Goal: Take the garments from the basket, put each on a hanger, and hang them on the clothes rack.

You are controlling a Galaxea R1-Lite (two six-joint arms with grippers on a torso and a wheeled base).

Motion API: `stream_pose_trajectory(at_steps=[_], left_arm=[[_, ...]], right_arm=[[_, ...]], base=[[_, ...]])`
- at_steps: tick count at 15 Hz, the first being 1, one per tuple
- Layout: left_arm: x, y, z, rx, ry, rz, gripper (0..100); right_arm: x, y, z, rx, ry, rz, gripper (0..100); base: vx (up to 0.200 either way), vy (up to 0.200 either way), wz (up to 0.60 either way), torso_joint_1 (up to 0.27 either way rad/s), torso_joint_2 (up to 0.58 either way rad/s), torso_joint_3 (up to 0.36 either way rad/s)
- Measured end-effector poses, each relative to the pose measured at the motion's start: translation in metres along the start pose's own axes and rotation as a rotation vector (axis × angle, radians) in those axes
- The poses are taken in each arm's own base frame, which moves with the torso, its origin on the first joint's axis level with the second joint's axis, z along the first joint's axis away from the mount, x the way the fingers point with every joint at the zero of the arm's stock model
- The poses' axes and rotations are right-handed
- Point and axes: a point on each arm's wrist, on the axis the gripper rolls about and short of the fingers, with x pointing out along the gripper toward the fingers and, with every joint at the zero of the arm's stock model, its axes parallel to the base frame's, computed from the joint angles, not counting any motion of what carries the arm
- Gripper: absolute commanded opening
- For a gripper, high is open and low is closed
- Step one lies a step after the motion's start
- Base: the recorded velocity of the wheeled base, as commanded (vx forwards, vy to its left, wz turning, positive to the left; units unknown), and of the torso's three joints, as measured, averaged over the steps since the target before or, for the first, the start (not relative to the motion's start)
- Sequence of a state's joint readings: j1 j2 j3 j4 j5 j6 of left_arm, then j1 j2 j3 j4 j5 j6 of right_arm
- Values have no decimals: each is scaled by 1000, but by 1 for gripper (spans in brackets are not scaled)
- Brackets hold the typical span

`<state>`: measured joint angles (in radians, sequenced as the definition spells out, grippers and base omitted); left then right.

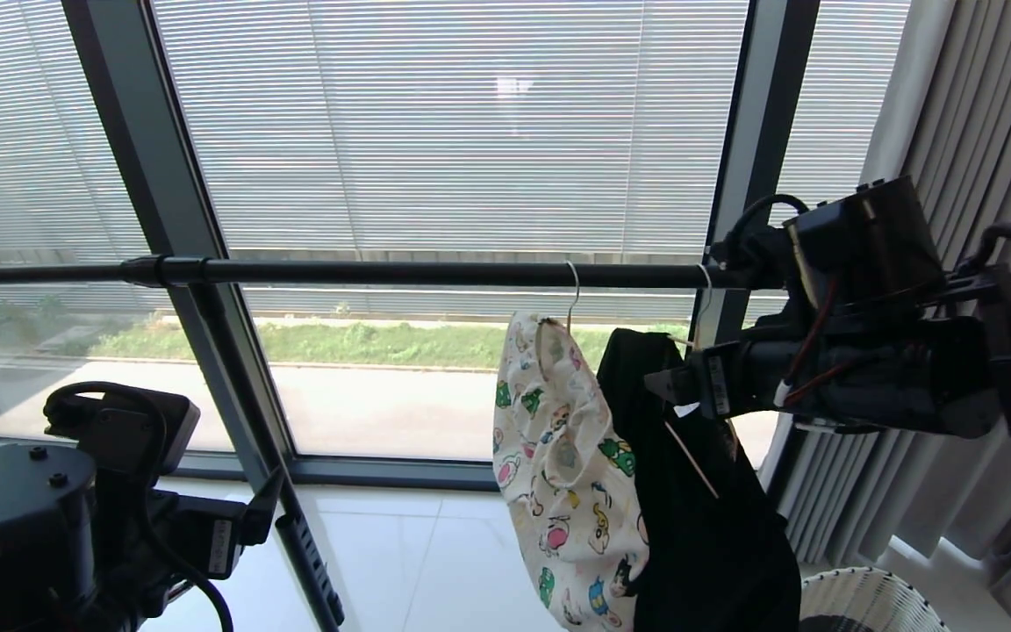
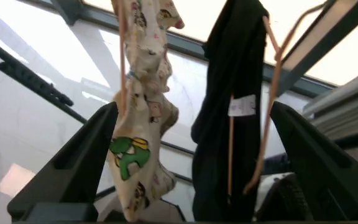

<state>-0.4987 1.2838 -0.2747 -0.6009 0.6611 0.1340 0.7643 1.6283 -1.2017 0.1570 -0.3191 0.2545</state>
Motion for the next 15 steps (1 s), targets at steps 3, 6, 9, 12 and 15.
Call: stream_pose_trajectory(at_steps=[3,6,9,12,15], left_arm=[[-1,11,1,-17,-8,47,100],[-4,28,2,-13,-19,122,100],[-15,39,1,-18,-49,161,100],[-23,53,-3,-27,-63,228,100],[-31,62,-7,-45,-76,277,100]], right_arm=[[-39,-34,-5,-83,-23,-114,100],[-71,-68,-24,-123,-31,-207,100],[-96,-87,-46,-97,-43,-263,100],[-118,-98,-68,-85,-63,-300,100],[-137,-108,-87,-96,-82,-351,100]], base=[[-200,0,0,3,6,6],[-200,0,0,-2,-1,2],[-200,0,0,4,2,6],[-200,0,0,1,-1,4],[-200,0,0,2,1,4]])
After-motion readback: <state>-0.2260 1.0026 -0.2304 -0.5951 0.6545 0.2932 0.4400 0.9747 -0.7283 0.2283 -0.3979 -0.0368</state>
